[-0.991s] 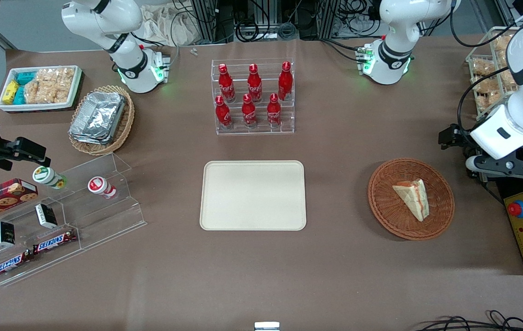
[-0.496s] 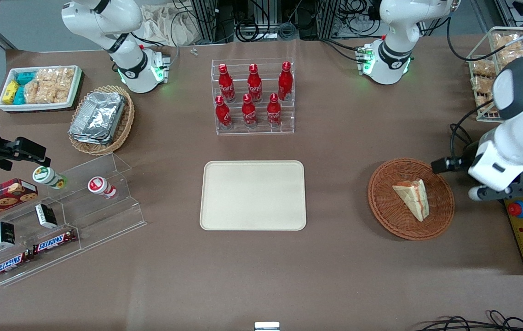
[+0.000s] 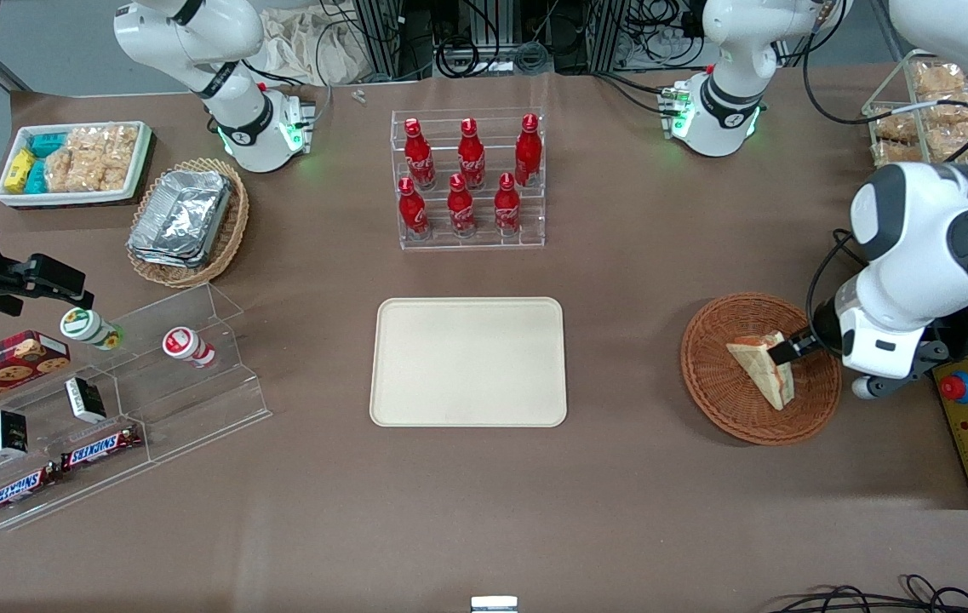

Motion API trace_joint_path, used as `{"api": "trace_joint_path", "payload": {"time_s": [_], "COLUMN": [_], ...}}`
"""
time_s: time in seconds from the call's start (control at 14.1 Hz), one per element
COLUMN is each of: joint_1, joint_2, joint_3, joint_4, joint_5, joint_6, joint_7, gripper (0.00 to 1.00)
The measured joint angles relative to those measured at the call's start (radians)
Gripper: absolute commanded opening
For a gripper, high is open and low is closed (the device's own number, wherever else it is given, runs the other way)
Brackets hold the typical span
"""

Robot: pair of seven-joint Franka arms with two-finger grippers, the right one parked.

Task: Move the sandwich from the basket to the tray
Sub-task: 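Move the left gripper down over the wrapped sandwich in the wicker basket, then close the left gripper on the wrapped sandwich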

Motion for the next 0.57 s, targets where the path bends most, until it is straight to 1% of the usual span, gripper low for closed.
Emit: {"api": "trace_joint_path", "payload": {"time_s": [0.28, 0.57], "joint_1": [0.0, 0.0], "joint_2": [0.061, 0.091], "joint_3": [0.0, 0.004], "joint_4": [-0.015, -0.043], "joint_5": [0.001, 0.029], "joint_6": [0.077, 0.101], "joint_7": [-0.049, -0.059], "gripper": [1.0, 1.0]}}
